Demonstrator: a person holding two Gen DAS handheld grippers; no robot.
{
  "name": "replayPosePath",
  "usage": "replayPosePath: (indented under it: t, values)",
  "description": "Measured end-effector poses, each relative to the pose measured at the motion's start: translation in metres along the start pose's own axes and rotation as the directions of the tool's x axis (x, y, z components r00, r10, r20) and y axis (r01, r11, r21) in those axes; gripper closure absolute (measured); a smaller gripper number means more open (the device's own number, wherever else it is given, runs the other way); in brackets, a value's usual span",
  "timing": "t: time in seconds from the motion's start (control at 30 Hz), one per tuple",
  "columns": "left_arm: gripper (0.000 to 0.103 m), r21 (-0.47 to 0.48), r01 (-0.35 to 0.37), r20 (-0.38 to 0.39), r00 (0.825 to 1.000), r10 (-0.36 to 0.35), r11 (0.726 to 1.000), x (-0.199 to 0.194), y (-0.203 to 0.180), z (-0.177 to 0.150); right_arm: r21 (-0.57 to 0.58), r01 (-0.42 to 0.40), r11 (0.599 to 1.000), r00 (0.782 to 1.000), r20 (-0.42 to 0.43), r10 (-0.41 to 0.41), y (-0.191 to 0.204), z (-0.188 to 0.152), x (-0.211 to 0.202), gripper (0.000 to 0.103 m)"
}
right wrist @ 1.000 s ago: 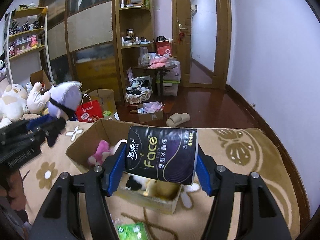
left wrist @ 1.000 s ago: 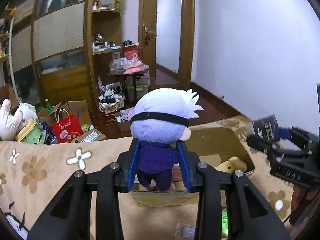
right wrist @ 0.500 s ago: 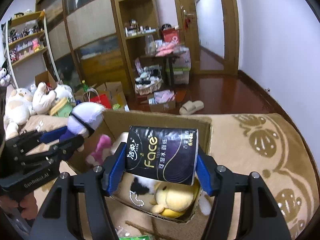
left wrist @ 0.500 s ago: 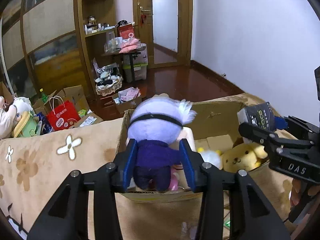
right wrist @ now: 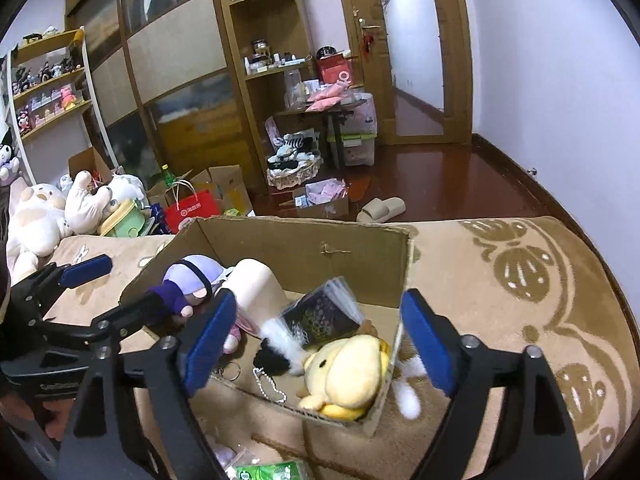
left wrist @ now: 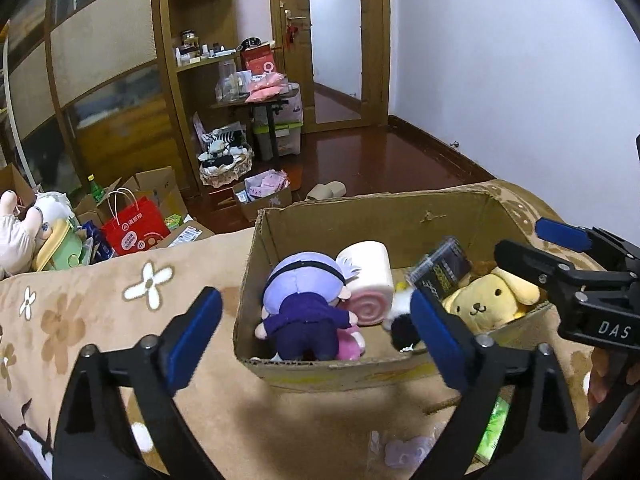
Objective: Organize soft objects
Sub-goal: 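Open left tool dropping doll in box while right tool releases tissue pack, then move left tool to clear bag while right tool approaches green tissue pack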
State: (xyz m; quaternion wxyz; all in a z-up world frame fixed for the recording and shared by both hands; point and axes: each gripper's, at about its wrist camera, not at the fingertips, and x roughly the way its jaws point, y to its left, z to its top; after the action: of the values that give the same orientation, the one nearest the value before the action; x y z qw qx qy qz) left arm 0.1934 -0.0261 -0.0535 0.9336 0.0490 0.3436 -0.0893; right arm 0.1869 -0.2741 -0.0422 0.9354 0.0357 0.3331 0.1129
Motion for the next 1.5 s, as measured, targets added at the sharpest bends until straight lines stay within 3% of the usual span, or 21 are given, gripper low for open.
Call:
replayPosePath:
  t: [0.1, 0.37, 0.87, 1.1, 1.5]
  values:
    - [0.003, -0.010, -0.008, 0.001, 1.000, 0.008, 1.000, -0.008, 0.002, -0.002, 0.017, 0.010, 1.000, 1.000, 0.019, -0.011, -0.002, -0.001, -0.014, 0.001]
    - [0.002, -0.051, -0.011, -0.031, 0.999, 0.009, 0.999, -0.039, 0.010, -0.014, 0.026, 0.048, 0.999, 0.998, 0.027, -0.048, 0.000, -0.008, -0.051, 0.000]
    - [0.002, -0.023, -0.030, -0.105, 0.994, 0.027, 0.999, -0.089, 0.007, -0.027, -0.011, 0.065, 0.998, 0.998, -0.011, -0.065, 0.013, -0.046, -0.100, 0.000]
    - [0.002, -0.002, -0.019, -0.176, 0.984, 0.018, 1.000, -0.090, 0.002, -0.042, -0.023, 0.075, 0.997, 0.995, -0.059, -0.076, 0.016, -0.066, -0.100, 0.000]
    - [0.003, 0.010, 0.026, -0.280, 0.960, -0.022, 1.000, -0.045, -0.005, -0.053, -0.045, 0.077, 0.996, 0.985, -0.151, -0.083, 0.018, -0.087, -0.069, 0.000]
